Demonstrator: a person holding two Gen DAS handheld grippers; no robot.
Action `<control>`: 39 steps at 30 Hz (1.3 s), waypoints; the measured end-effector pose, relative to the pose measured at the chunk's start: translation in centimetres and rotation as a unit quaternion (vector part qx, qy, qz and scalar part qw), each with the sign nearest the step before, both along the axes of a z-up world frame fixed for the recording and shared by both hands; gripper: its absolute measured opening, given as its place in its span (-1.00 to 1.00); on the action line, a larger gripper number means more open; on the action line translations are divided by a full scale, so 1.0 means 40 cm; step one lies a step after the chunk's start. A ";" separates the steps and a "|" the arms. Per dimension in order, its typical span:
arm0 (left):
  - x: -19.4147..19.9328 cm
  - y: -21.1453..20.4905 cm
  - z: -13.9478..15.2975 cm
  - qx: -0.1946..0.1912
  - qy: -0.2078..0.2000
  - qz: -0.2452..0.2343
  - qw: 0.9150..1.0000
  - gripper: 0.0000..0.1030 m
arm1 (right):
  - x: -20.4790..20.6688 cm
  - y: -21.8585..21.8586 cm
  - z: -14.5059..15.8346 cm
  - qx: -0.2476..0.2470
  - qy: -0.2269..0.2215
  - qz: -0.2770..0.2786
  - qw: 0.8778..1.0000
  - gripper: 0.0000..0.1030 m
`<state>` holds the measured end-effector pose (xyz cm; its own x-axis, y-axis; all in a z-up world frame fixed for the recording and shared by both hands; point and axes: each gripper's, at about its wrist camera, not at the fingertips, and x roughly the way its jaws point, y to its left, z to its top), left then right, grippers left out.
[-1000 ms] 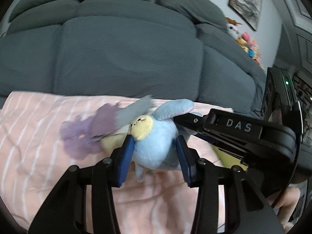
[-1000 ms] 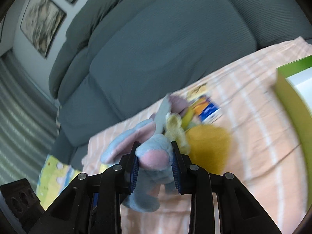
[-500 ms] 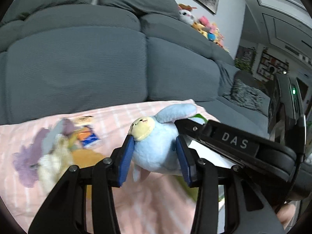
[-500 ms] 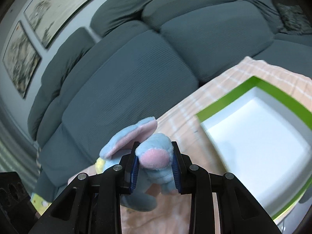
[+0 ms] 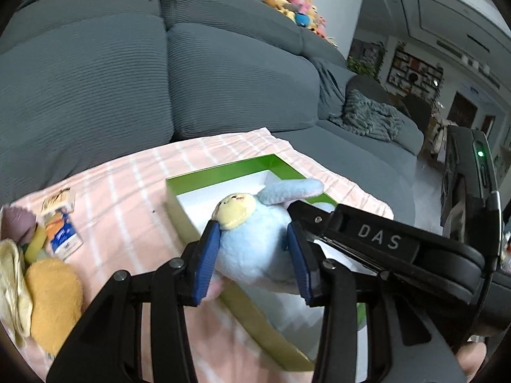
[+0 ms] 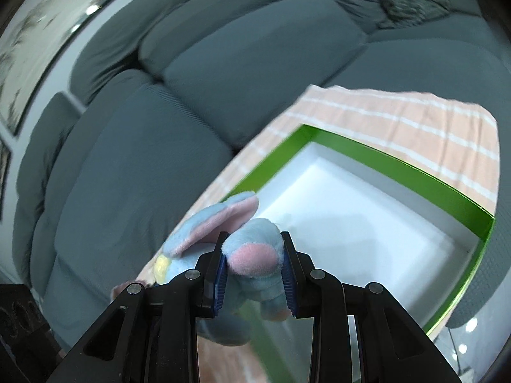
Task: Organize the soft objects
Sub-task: 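Carry the elephant over the green box and open the right tool, then move the right tool back to the pile and grasp the mauve-grey cloth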
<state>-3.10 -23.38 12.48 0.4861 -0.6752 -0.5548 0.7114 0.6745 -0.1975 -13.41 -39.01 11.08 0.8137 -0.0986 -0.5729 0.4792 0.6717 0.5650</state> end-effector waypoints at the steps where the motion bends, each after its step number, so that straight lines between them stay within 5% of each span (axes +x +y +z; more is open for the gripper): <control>1: -0.002 -0.007 -0.003 0.002 -0.005 -0.003 1.000 -0.18 | -0.001 -0.014 -0.010 0.009 0.001 -0.006 1.000 -0.37; 12: 0.009 -0.072 -0.011 -0.002 0.019 -0.043 0.999 -0.20 | -0.053 -0.059 -0.006 -0.001 -0.004 -0.066 0.998 -0.37; 17: 0.037 -0.085 -0.064 0.028 0.046 -0.018 0.998 -0.04 | -0.026 -0.069 -0.033 -0.014 0.064 -0.079 0.995 -0.31; 20: 0.048 -0.062 -0.071 0.019 0.068 -0.006 0.998 0.27 | -0.023 -0.072 -0.043 0.004 0.067 -0.076 0.995 -0.19; 24: 0.047 -0.006 -0.042 0.020 0.047 0.018 0.999 0.47 | -0.020 -0.044 -0.029 -0.021 0.089 -0.094 0.991 0.10; 31: 0.074 0.173 -0.004 0.036 0.029 0.107 0.993 0.51 | 0.028 0.026 -0.029 -0.060 0.128 -0.088 0.986 0.10; 36: 0.084 0.359 0.001 0.043 0.008 0.197 0.979 0.52 | 0.091 0.079 -0.079 -0.055 0.162 -0.043 0.984 0.10; 39: 0.092 0.487 -0.002 0.057 0.004 0.247 0.967 0.52 | 0.108 0.102 -0.080 -0.108 0.175 -0.067 0.976 0.10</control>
<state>0.58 -3.90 12.39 0.7288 -0.2959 -0.6175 0.2960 0.9493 -0.1056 -9.10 -34.92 7.88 0.5426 -0.3407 -0.7678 0.7096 0.6751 0.2018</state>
